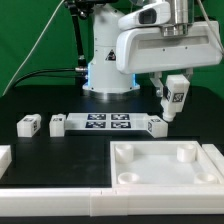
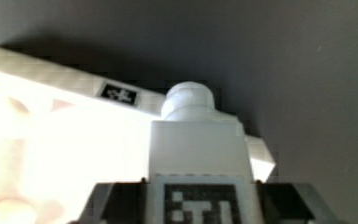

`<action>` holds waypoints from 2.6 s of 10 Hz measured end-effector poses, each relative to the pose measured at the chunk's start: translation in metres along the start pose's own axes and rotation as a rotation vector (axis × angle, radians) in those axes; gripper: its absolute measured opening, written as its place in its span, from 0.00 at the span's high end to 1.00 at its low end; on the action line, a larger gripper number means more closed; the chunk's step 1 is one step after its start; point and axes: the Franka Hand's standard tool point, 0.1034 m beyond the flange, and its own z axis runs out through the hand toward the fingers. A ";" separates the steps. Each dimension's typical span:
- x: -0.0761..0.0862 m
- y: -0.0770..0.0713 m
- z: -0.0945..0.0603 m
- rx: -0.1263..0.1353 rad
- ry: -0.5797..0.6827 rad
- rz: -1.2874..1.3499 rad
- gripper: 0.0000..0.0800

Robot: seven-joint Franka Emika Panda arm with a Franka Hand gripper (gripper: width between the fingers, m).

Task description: Assemble one leg

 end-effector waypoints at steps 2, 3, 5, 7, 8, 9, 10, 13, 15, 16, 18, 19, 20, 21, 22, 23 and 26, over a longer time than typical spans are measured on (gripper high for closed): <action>0.026 0.024 0.009 0.003 0.005 -0.020 0.64; 0.044 0.032 0.009 0.010 -0.008 -0.007 0.64; 0.044 0.030 0.011 0.009 0.003 -0.011 0.64; 0.044 0.030 0.011 0.009 0.003 -0.011 0.64; 0.045 0.029 0.012 0.011 0.001 -0.009 0.64; 0.052 0.024 0.012 0.020 -0.015 0.003 0.64; 0.070 0.025 0.009 0.029 -0.029 0.007 0.64; 0.091 0.041 0.024 0.036 -0.014 -0.002 0.64; 0.100 0.048 0.031 0.031 0.018 -0.008 0.64; 0.098 0.047 0.031 0.032 0.014 -0.008 0.64; 0.100 0.048 0.031 0.017 0.069 0.005 0.64; 0.092 0.037 0.033 0.024 0.062 0.018 0.64; 0.104 0.032 0.030 0.030 0.063 0.025 0.64; 0.118 0.033 0.029 0.032 0.075 0.023 0.64; 0.129 0.036 0.033 0.035 0.084 0.027 0.64; 0.138 0.040 0.039 0.030 0.118 0.022 0.64; 0.140 0.042 0.043 0.031 0.117 0.017 0.64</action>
Offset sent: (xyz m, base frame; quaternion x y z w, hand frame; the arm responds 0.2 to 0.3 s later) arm 0.0000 0.0000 0.0000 0.0000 0.0000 0.0000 1.0000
